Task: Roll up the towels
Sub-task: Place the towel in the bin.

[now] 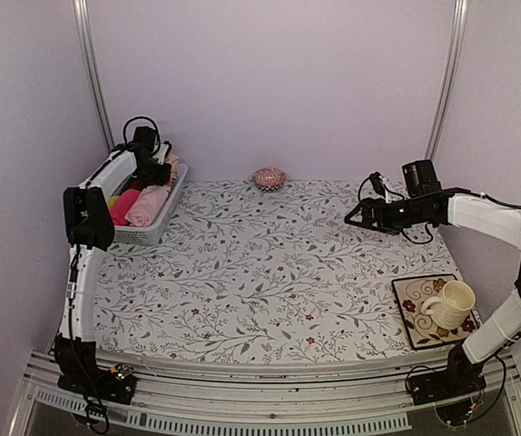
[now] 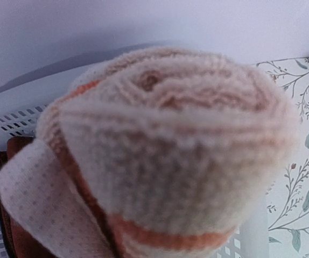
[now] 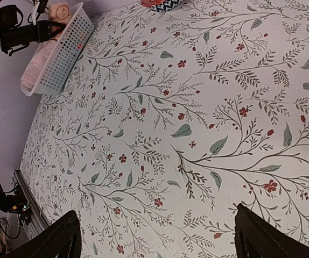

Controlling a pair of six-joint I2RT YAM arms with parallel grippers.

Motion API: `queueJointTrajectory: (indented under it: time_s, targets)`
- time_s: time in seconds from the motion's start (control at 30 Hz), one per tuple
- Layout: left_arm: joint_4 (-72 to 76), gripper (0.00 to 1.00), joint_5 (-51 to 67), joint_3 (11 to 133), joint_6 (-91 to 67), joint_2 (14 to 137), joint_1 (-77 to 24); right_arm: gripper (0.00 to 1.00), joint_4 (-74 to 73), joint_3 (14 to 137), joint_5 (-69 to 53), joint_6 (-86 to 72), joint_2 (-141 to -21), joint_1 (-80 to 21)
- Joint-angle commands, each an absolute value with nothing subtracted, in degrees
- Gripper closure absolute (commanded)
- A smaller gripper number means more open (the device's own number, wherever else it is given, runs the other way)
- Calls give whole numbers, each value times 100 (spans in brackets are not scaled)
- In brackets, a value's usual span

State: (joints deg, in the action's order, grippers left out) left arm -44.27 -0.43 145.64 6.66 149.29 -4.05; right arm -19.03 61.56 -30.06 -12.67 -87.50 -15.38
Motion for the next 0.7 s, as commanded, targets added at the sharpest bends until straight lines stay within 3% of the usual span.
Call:
queueJointTrajectory:
  time_s: [0.0,0.67]
  targets:
    - [-4963,100,485,14786,453,14977,-246,1,-1825,6404,-2937,-1301,-8860,-1581]
    - [-5953,100,882,15025,1,14773,3,1,-2138,6882,-2874,-1285,-9431,-1920]
